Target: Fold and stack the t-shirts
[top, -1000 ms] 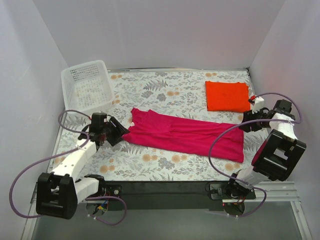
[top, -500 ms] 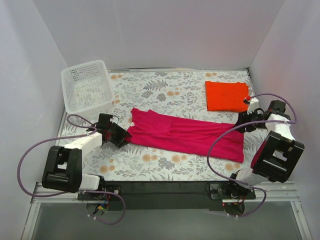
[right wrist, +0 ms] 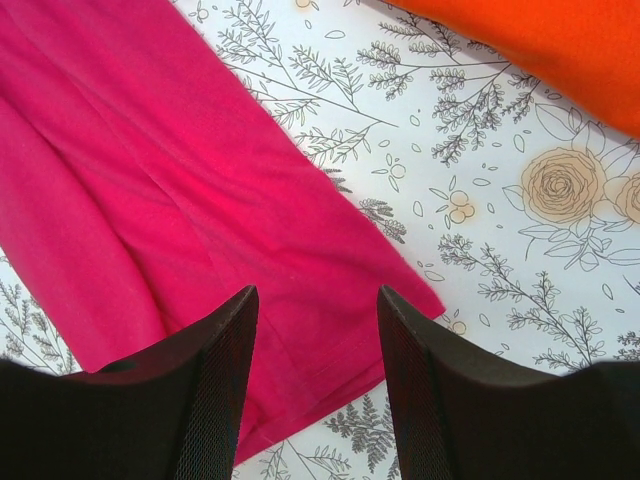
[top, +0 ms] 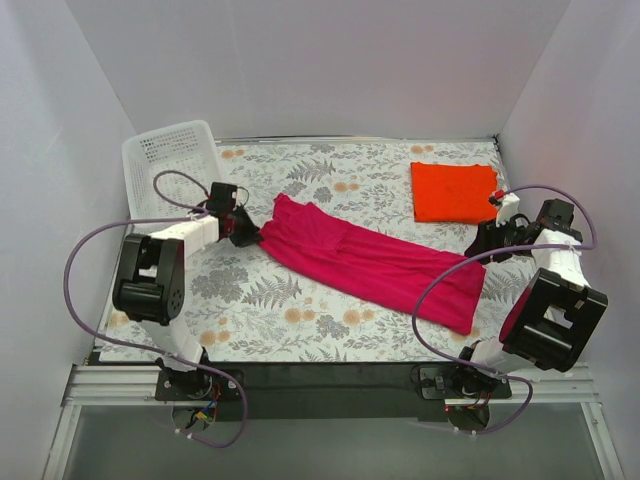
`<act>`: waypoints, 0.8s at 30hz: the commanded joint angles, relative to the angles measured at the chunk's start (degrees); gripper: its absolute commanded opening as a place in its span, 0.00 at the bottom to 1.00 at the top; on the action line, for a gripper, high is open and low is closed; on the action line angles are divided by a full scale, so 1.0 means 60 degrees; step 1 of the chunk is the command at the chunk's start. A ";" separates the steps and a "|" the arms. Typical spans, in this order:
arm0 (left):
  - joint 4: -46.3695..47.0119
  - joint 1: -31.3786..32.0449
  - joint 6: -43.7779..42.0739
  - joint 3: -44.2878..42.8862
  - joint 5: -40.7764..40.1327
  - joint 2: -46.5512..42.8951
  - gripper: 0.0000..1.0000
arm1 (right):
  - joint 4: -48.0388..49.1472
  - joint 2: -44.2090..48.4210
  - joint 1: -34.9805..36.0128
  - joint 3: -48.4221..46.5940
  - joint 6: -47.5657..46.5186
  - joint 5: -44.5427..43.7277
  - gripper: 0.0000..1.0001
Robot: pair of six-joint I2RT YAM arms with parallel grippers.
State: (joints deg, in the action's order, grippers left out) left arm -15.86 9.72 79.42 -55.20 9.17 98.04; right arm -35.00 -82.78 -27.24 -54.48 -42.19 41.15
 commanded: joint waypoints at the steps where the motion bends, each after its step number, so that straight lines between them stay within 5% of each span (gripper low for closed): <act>1: -0.0036 0.0021 -0.1676 -0.1651 0.0040 0.0855 0.04 | -0.0011 0.0291 0.0000 -0.0046 0.0030 0.0364 0.49; 19: -0.1765 0.0080 -0.2806 -0.9337 -0.1175 0.5704 0.12 | -0.0128 0.0364 0.1171 0.0232 -0.0365 0.0262 0.49; 24: -0.2147 0.0007 -0.2850 -1.0967 -0.1396 0.6540 0.25 | -0.0099 0.0394 0.1946 0.0247 -0.0277 0.0145 0.49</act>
State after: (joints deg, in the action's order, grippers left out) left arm -26.65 10.09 63.57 -115.24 3.40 138.30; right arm -35.31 -82.24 -18.13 -53.43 -43.66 41.87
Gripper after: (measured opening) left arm 0.225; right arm 0.493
